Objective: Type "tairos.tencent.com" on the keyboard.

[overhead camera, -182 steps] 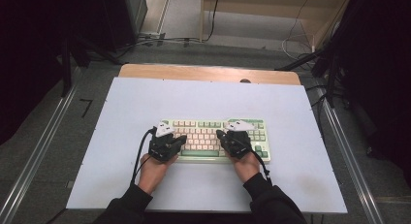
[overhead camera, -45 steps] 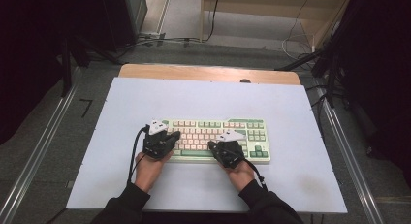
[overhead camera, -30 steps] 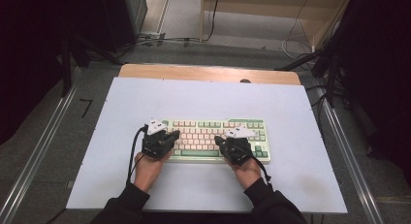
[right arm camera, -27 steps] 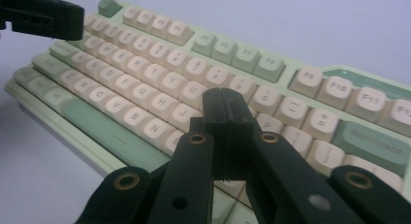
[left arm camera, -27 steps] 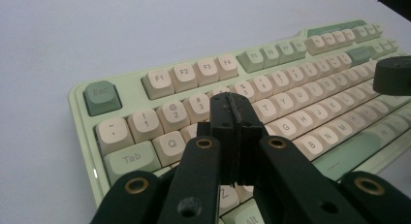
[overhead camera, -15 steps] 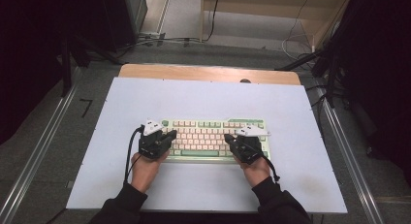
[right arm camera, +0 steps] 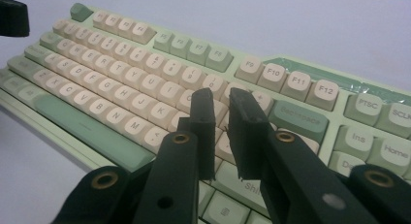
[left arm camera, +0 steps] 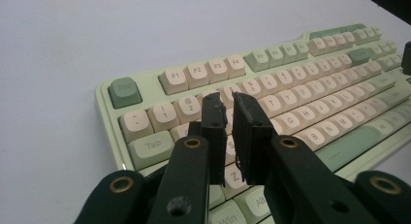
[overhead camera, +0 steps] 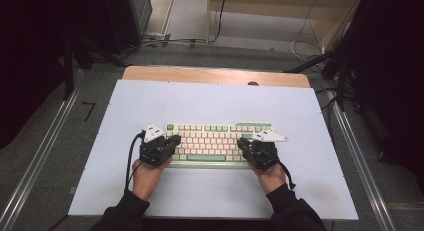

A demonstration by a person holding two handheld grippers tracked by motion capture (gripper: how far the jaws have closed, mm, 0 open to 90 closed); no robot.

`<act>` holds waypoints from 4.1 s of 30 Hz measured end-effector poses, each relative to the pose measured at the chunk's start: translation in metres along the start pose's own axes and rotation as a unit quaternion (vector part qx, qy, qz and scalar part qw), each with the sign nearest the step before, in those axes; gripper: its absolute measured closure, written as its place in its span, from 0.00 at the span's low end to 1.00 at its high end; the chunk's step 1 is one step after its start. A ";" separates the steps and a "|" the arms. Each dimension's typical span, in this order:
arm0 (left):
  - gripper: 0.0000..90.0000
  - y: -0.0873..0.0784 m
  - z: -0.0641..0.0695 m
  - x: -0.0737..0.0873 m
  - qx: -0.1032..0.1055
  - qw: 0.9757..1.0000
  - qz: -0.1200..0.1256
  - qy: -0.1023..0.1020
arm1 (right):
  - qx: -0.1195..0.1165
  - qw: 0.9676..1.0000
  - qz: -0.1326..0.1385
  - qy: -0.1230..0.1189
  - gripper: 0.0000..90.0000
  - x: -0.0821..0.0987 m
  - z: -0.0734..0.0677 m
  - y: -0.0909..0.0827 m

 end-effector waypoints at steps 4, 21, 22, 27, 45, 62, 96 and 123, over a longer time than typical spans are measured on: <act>0.91 -0.004 -0.002 0.000 -0.003 1.000 0.004 -0.003 | 0.001 1.000 0.004 0.003 0.83 0.001 0.003 -0.005; 0.54 -0.015 -0.015 0.010 -0.015 1.000 0.000 -0.021 | 0.009 1.000 0.006 -0.001 0.49 0.009 0.018 -0.021; 0.52 -0.016 -0.016 0.011 -0.018 1.000 0.000 -0.022 | 0.009 1.000 0.008 -0.002 0.48 0.009 0.019 -0.022; 0.45 -0.020 -0.020 0.012 -0.029 0.999 0.007 -0.022 | 0.010 1.000 0.008 -0.005 0.40 0.011 0.020 -0.025; 0.34 -0.034 -0.028 0.019 -0.047 0.999 0.016 -0.020 | 0.027 1.000 0.005 -0.003 0.28 0.019 0.032 -0.039; 0.32 -0.041 -0.035 0.024 -0.062 0.997 0.023 -0.025 | 0.051 0.998 0.019 0.009 0.16 0.029 0.048 -0.062; 0.32 -0.040 -0.069 0.031 -0.122 0.991 0.024 -0.056 | 0.093 0.994 0.037 0.047 0.12 0.056 0.087 -0.106; 0.32 -0.036 -0.071 0.037 -0.122 0.990 0.013 -0.061 | 0.128 0.987 0.044 0.083 0.13 0.070 0.113 -0.127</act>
Point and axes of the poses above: each handheld gripper's, and its own axes: y roughly forward along the jaws, x roughly out of its underside, z roughly to its right, the point moved 5 cm from there along y, roughly forward along the jaws, and after that the axes turned 9 degrees about -x, right-handed, at the moved point
